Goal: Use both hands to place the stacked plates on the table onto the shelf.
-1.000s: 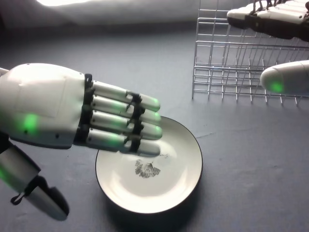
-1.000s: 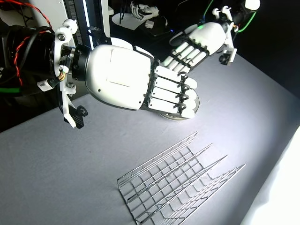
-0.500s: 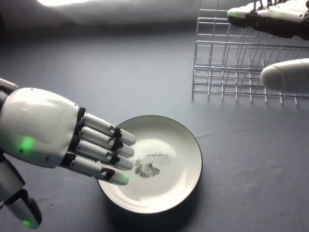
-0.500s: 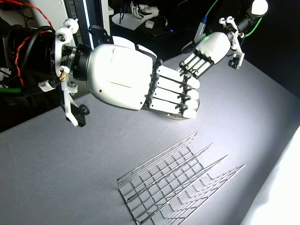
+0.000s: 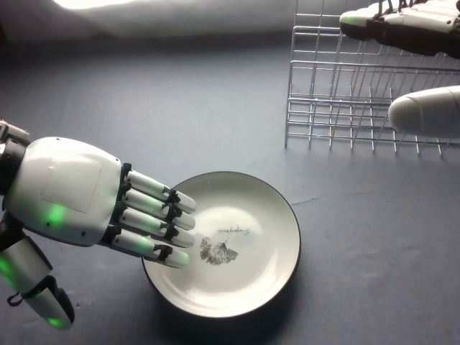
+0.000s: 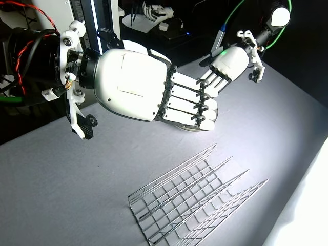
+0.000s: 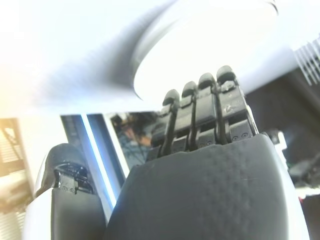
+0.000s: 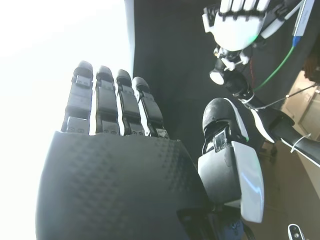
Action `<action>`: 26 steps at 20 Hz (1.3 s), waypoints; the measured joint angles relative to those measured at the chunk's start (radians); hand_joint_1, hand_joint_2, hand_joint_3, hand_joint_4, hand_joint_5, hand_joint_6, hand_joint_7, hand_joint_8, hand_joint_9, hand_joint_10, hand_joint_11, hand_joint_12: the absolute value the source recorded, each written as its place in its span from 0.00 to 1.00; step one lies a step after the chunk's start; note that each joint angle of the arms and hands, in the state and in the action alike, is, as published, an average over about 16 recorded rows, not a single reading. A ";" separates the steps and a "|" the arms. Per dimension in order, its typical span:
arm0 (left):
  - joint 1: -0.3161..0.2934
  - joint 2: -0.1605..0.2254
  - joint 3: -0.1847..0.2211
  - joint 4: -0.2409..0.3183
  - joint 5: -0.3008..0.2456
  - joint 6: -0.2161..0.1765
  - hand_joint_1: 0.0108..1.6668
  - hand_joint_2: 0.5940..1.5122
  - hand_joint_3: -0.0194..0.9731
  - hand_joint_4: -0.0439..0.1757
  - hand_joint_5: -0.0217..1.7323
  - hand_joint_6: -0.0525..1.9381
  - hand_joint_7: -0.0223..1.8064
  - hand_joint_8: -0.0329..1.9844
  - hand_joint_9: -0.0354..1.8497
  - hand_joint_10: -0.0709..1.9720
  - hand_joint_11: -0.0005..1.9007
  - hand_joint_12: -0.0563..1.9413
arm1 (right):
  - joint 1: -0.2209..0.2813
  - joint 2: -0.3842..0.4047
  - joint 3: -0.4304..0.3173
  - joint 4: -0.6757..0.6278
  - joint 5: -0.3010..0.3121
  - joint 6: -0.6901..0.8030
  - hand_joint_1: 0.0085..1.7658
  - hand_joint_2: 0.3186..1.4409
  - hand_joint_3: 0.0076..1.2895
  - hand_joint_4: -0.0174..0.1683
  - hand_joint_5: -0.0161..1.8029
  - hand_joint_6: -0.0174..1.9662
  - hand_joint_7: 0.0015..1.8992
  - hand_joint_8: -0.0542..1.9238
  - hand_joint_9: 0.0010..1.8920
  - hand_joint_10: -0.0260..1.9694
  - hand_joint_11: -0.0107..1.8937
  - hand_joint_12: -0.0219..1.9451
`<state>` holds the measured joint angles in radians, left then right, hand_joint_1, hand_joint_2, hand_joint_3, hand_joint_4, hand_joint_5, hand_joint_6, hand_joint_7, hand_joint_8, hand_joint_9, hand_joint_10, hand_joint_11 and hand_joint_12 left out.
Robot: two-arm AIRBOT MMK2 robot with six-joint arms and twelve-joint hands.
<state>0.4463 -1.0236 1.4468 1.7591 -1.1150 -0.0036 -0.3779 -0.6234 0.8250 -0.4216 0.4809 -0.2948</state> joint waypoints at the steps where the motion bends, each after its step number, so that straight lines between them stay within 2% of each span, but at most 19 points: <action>1: 0.006 -0.004 0.005 0.001 0.005 0.001 0.00 0.53 0.03 0.18 0.02 0.03 0.02 0.01 0.03 0.04 0.01 0.03 | 0.000 0.000 0.000 0.000 0.000 0.000 0.01 0.86 0.01 0.08 0.02 0.01 0.01 0.03 0.01 0.01 0.02 0.01; 8: 0.041 -0.023 0.035 0.011 0.028 0.005 0.00 0.53 0.03 0.18 0.02 0.03 0.02 0.02 0.03 0.04 0.01 0.03 | 0.000 -0.001 0.000 0.000 0.000 -0.001 0.01 0.86 0.01 0.08 0.02 0.01 0.01 0.03 0.01 0.01 0.02 0.01; 16: 0.071 -0.031 0.050 0.014 0.041 0.013 0.00 0.52 0.03 0.18 0.01 0.03 0.02 0.01 0.03 0.04 0.01 0.02 | -0.001 -0.003 0.000 -0.002 0.000 -0.003 0.01 0.86 0.01 0.08 0.02 0.01 0.01 0.03 0.01 0.01 0.02 0.01; 26: 0.101 -0.035 0.036 -0.006 0.065 0.026 0.00 0.52 0.03 0.18 0.01 0.02 0.01 0.01 0.03 0.03 0.01 0.03 | -0.001 -0.007 0.000 -0.006 0.000 -0.005 0.01 0.86 0.01 0.08 0.02 0.01 0.01 0.03 0.01 0.01 0.02 0.01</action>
<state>0.5471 -1.0590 1.4827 1.7533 -1.0496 0.0220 -0.3789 -0.6306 0.8250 -0.4280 0.4808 -0.3002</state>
